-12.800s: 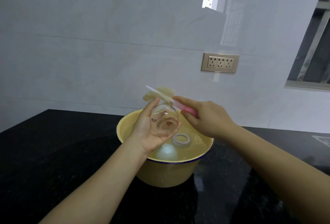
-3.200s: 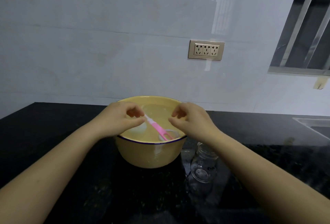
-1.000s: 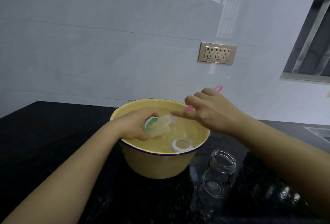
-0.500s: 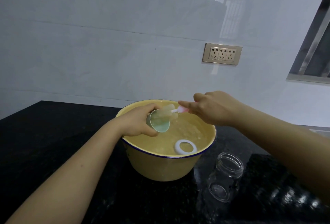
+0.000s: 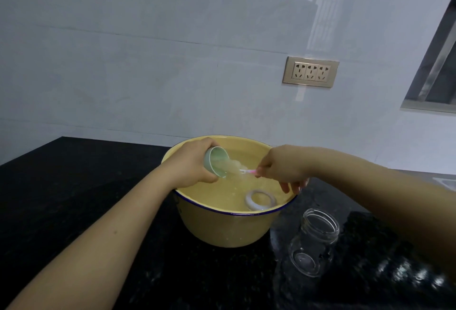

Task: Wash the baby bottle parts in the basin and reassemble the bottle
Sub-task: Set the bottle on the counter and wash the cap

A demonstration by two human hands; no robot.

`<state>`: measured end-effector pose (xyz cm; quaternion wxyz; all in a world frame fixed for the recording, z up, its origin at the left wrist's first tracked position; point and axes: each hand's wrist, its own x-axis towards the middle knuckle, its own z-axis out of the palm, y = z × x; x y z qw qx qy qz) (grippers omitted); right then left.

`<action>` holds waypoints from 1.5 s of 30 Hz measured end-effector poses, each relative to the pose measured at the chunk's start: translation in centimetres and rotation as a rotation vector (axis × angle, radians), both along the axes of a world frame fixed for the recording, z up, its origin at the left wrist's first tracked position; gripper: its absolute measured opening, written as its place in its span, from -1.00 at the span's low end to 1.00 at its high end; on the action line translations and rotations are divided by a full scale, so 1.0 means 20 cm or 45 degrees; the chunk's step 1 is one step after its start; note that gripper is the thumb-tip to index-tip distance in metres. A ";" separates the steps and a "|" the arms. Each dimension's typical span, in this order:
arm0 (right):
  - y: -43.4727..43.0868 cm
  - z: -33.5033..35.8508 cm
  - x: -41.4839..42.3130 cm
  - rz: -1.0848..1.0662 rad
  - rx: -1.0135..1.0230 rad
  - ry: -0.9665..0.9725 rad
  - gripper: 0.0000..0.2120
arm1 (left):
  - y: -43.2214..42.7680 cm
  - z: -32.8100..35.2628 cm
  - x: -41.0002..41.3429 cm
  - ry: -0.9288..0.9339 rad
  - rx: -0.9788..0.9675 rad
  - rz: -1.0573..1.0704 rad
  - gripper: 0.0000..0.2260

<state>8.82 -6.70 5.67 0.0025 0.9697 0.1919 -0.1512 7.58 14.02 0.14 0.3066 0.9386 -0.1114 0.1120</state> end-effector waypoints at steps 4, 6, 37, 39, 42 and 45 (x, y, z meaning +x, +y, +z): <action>0.02 0.07 -0.05 -0.104 0.113 0.230 -0.62 | -0.01 0.00 -0.01 -0.067 0.022 0.031 -0.53; 0.04 0.08 -0.10 -0.098 0.123 0.254 -0.58 | -0.01 0.00 -0.01 -0.103 0.111 0.043 -0.54; 0.00 0.03 0.05 0.128 0.046 -0.427 -0.57 | 0.01 0.00 0.00 -0.033 0.001 -0.036 -0.55; -0.01 -0.02 0.04 0.133 0.040 -0.375 -0.49 | 0.01 0.00 0.00 -0.051 -0.006 -0.009 -0.54; -0.01 -0.08 0.00 0.140 0.028 -0.322 -0.47 | 0.01 -0.01 0.00 -0.070 0.023 -0.004 -0.55; 0.01 -0.10 -0.04 0.134 0.083 -0.177 -0.36 | 0.00 -0.01 0.00 -0.094 0.068 0.012 -0.53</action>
